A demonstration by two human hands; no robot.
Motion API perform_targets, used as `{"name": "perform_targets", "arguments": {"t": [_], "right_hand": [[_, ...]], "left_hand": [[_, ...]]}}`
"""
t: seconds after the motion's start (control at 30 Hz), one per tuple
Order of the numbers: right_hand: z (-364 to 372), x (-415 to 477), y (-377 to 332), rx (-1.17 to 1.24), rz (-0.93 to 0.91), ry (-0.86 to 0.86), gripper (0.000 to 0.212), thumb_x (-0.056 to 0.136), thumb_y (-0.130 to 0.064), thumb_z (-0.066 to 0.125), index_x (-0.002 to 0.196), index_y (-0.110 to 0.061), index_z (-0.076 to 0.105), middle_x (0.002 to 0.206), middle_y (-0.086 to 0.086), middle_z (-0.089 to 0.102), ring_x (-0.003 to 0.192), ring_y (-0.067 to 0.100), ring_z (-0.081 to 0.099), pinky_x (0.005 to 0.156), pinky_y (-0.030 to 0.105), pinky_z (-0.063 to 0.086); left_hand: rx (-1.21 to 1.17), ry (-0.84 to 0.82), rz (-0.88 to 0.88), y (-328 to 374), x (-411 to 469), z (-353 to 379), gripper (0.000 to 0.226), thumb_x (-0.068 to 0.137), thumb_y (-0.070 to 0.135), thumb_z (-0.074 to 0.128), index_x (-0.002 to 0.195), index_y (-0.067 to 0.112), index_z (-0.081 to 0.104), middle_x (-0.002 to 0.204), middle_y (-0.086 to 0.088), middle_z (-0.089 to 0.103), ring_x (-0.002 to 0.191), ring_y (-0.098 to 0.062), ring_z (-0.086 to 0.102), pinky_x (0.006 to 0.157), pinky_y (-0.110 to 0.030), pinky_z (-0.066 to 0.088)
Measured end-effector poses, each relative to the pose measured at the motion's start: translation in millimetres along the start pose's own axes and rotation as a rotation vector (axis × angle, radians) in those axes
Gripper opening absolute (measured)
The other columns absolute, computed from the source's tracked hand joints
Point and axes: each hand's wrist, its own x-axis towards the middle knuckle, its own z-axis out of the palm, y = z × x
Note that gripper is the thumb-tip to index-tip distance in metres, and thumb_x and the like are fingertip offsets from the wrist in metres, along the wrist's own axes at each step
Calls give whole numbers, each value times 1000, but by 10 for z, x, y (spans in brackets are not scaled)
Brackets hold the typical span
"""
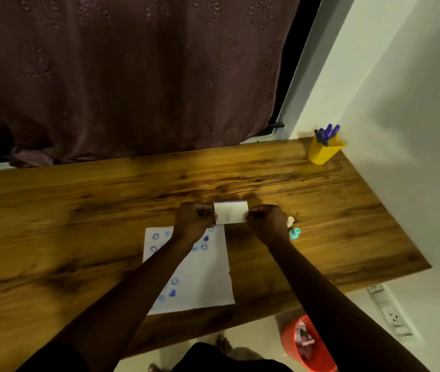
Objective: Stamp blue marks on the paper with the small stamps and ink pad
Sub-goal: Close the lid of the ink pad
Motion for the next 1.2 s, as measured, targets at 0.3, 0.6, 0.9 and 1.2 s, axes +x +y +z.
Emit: {"name": "perform_targets", "arguments": {"t": [0.3, 0.6, 0.9, 1.2], "right_hand": [[-257, 701, 64, -280, -77, -140, 33, 84, -10, 77, 115, 0, 69, 121, 18, 70, 115, 34, 66, 95, 40, 55], [-230, 972, 118, -586, -187, -296, 34, 96, -22, 65, 121, 1, 66, 128, 18, 63, 117, 33, 63, 100, 40, 51], [-236, 910, 113, -582, -182, -273, 34, 95, -21, 66, 123, -1, 65, 127, 16, 66, 118, 31, 64, 99, 39, 52], [-292, 644, -77, -356, -222, -20, 25, 87, -32, 70, 91, -8, 74, 91, 13, 77, 85, 32, 75, 65, 31, 57]], "left_hand": [[85, -11, -73, 56, 400, 559, 27, 88, 2, 79, 115, 0, 76, 112, -22, 77, 94, -35, 77, 81, -39, 65], [409, -42, 66, 171, 561, 683, 13, 89, 8, 75, 99, 1, 79, 101, -20, 78, 95, -34, 72, 88, -42, 60], [487, -73, 56, 260, 528, 676, 12, 88, 2, 76, 97, -6, 78, 102, -25, 77, 96, -39, 73, 88, -46, 61], [462, 89, 126, 335, 307, 59, 14, 97, 16, 66, 100, 11, 78, 101, -12, 78, 93, -30, 71, 80, -34, 54]]}}
